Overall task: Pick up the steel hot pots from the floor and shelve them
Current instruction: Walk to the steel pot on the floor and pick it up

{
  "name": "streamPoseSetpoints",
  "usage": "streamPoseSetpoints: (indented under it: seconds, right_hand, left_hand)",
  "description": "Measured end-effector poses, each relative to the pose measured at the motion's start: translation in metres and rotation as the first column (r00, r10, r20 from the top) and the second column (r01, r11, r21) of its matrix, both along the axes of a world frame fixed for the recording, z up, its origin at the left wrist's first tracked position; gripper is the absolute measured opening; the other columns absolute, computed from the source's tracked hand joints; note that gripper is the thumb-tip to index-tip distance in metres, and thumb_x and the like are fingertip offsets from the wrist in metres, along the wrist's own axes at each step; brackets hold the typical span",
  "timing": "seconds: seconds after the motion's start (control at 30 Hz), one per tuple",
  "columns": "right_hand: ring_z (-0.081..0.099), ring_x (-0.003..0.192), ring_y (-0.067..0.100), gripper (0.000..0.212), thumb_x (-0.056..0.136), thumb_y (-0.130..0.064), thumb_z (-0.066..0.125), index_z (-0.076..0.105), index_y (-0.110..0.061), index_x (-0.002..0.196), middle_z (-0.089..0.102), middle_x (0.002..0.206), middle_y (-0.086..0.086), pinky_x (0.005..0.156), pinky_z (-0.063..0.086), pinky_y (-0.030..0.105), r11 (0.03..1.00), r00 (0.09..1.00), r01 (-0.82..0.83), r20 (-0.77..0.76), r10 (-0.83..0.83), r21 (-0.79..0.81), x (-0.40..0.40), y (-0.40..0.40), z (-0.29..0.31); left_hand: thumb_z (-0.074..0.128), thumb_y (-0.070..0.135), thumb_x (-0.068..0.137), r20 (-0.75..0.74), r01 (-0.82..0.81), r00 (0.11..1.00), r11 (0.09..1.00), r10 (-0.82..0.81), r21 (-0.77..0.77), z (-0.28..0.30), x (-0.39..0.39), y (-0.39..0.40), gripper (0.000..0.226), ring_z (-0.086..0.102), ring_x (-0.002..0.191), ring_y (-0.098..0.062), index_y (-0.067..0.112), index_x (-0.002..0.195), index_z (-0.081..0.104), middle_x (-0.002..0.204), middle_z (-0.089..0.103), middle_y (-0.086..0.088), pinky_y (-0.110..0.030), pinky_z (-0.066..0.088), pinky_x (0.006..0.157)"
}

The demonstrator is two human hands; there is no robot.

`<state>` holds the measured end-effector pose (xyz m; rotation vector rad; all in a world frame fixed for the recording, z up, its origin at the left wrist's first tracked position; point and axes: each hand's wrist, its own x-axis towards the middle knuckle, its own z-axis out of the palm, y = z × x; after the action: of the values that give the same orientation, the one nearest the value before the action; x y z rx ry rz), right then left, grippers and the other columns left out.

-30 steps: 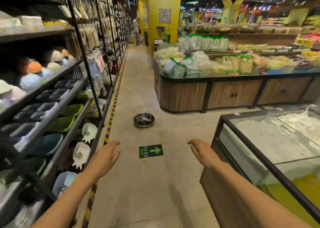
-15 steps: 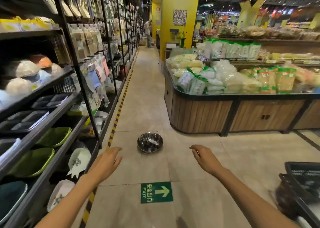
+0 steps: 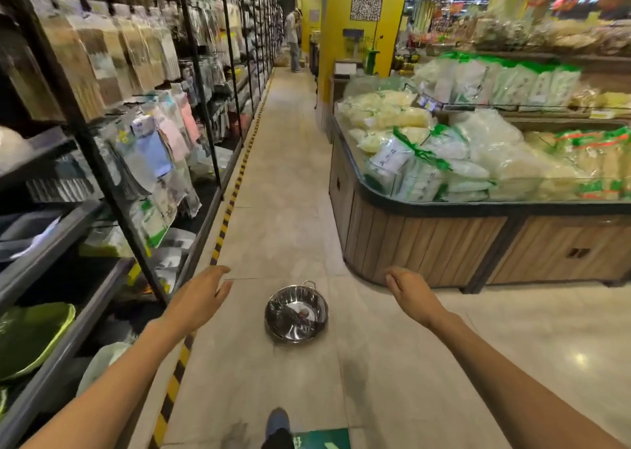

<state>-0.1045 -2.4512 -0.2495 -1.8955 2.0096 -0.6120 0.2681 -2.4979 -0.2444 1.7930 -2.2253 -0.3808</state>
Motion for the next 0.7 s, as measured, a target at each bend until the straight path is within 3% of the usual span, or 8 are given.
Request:
streamPoseSetpoints:
  seconds: [0.17,0.4,0.53,0.7]
  right_hand:
    - [0.057,0.084,0.031,0.025,0.096,-0.012,0.038,0.055,0.0,0.083,0.061,0.088,0.017,0.069,0.038,0.036,0.997,1.0,0.028,-0.014,-0.027,0.079,0.006,-0.134,-0.032]
    - [0.059,0.1,0.032,0.027,0.096,-0.013,0.038,0.059,0.0,0.108,0.065,0.109,0.02,0.079,0.043,0.034,0.989,1.0,0.021,-0.01,-0.02,0.148,0.015,-0.257,-0.058]
    - [0.059,0.096,0.031,0.027,0.095,-0.012,0.037,0.058,0.001,0.106,0.064,0.107,0.023,0.07,0.034,0.027,0.982,0.999,0.037,-0.012,-0.036,0.185,0.013,-0.312,-0.088]
    - [0.056,0.112,0.029,0.032,0.096,-0.011,0.036,0.054,-0.003,0.121,0.061,0.123,0.017,0.091,0.044,0.034,0.964,1.0,0.027,-0.006,-0.027,0.263,0.011,-0.369,-0.17]
  left_hand:
    - [0.041,0.027,0.095,-0.02,0.035,0.999,0.995,-0.033,0.089,-0.023,-0.008,-0.147,0.04,0.054,0.115,-0.03,0.01,0.131,0.044,0.132,0.054,-0.013,-0.039,0.046,0.093]
    - [0.042,0.026,0.095,-0.059,0.043,0.998,0.984,-0.033,0.172,-0.05,-0.011,-0.271,0.04,0.054,0.118,-0.029,0.008,0.131,0.044,0.135,0.053,-0.013,-0.042,0.044,0.099]
    - [0.042,0.024,0.095,-0.05,0.018,0.999,0.976,-0.008,0.217,-0.087,-0.008,-0.318,0.04,0.052,0.121,-0.03,0.008,0.131,0.044,0.135,0.052,-0.014,-0.041,0.043,0.101]
    - [0.042,0.024,0.095,-0.028,-0.014,0.999,0.964,0.022,0.264,-0.175,-0.011,-0.365,0.04,0.049,0.125,-0.028,0.007,0.132,0.043,0.137,0.051,-0.013,-0.037,0.038,0.103]
